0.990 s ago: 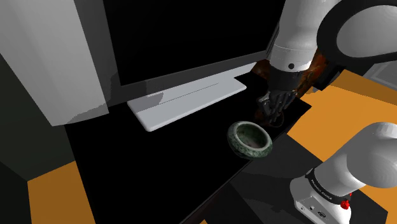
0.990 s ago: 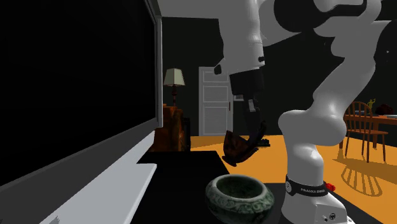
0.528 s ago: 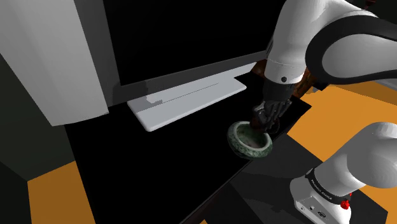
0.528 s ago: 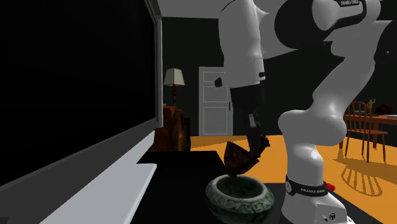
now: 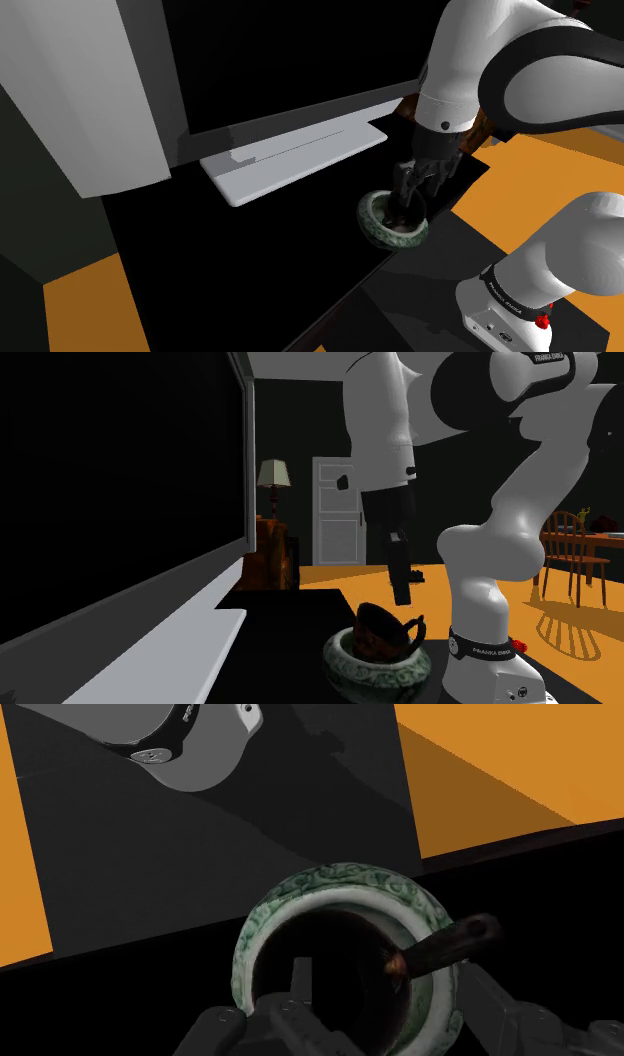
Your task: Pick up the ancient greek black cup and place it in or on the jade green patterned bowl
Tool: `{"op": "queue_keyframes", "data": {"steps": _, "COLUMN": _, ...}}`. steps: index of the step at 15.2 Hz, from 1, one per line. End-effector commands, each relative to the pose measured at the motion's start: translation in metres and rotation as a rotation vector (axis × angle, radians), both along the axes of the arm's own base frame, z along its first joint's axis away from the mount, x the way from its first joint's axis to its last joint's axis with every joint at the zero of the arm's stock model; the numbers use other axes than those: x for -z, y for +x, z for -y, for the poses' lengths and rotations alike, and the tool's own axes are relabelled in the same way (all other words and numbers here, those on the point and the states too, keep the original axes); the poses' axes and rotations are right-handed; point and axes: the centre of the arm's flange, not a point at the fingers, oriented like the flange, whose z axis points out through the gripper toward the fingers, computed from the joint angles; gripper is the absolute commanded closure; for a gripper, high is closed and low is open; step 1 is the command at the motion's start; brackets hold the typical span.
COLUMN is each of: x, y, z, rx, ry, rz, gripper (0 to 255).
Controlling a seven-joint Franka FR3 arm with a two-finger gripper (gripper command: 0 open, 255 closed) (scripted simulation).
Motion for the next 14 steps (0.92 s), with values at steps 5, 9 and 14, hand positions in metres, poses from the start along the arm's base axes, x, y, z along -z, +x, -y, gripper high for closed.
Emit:
{"op": "queue_keyframes", "data": {"steps": 5, "x": -0.013, "y": 0.002, "z": -0.001, "rx": 0.000, "ry": 0.000, "rz": 0.000, "gripper": 0}}
{"op": "queue_keyframes", "data": {"steps": 9, "x": -0.049, "y": 0.009, "z": -0.004, "rx": 0.000, "ry": 0.000, "rz": 0.000, "gripper": 0}}
{"op": "queue_keyframes", "data": {"steps": 14, "x": -0.049, "y": 0.009, "z": -0.004, "rx": 0.000, "ry": 0.000, "rz": 0.000, "gripper": 0}}
